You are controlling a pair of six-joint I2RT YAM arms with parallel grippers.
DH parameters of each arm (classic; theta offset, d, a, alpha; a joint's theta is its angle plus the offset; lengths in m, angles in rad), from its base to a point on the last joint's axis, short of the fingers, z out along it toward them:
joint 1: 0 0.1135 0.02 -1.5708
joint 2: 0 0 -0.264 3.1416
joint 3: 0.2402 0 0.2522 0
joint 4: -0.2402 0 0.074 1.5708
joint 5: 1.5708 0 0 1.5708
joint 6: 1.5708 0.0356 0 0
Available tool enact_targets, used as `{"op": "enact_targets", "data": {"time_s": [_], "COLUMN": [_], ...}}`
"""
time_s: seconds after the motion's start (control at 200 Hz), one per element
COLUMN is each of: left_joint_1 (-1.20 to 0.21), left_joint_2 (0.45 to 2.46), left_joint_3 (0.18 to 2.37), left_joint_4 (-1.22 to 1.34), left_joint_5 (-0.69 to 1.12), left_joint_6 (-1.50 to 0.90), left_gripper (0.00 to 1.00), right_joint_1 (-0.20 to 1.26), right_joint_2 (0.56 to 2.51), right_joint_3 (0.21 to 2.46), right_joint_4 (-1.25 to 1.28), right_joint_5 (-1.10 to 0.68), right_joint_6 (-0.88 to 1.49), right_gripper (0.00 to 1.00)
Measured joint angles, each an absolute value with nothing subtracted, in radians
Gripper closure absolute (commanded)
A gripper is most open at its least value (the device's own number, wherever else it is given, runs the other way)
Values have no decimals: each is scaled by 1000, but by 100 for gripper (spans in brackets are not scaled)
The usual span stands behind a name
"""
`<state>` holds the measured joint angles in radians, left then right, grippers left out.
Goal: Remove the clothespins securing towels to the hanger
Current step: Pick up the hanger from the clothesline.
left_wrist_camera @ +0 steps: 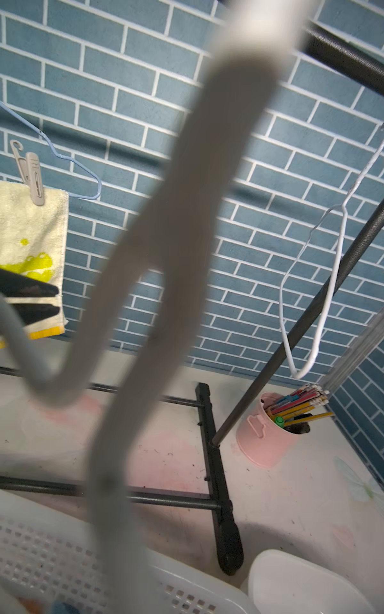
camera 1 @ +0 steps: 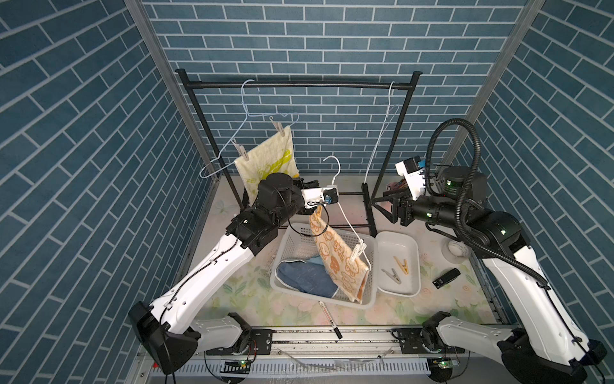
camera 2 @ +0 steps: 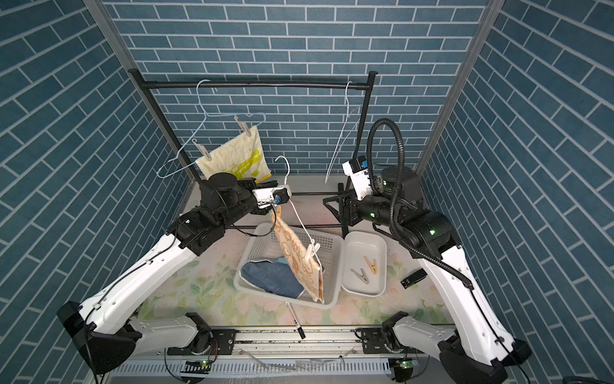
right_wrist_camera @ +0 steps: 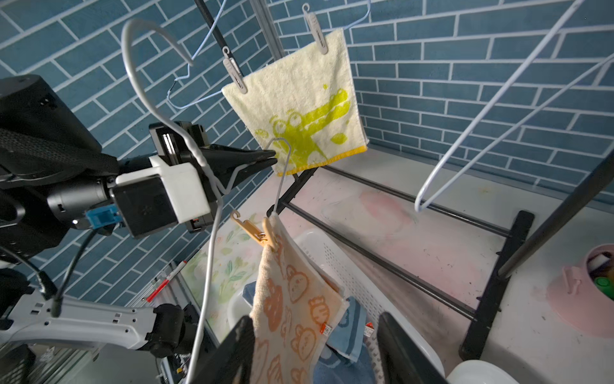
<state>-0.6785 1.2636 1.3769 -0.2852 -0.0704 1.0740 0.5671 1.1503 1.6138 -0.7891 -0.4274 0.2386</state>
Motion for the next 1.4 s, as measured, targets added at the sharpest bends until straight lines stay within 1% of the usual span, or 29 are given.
{"op": "enact_targets", "data": {"time_s": [0.245,0.415,0.54,0.74,0.95,1.06,1.215,1.4], "left_joint_1": [-714,-725,-727,-731,-740,-748,-757,-758], "left_joint_2": [1317,1340,1340,1334,1296,1293,1294,1306], "left_joint_3": [1406,1421,1422,1414,1358,1341,1338,1345], "left_joint_4": [-359,-367,-368,-370,-390,-409,-450,-524], "left_joint_5": [-240,-288,-297,-324,-379,-404,-437,-475], "left_joint_6": [1055,1001,955,867,742,676,595,519], "left_gripper": [100,100,100,100,100,100,100,100], "right_joint_1": [579,633,660,661,661,661,661,661], "right_joint_2": [1208,1235,1272,1317,1319,1301,1252,1142], "right_joint_3": [1628,1628,1628,1628,1632,1633,1633,1593], "right_joint_4": [-817,-834,-852,-870,-886,-878,-876,-873], "right_joint_5": [-600,-628,-600,-512,-437,-399,-354,-272], "right_joint_6": [259,262,253,208,167,152,115,39], "right_gripper": [43,45,45,46,41,39,39,40]}}
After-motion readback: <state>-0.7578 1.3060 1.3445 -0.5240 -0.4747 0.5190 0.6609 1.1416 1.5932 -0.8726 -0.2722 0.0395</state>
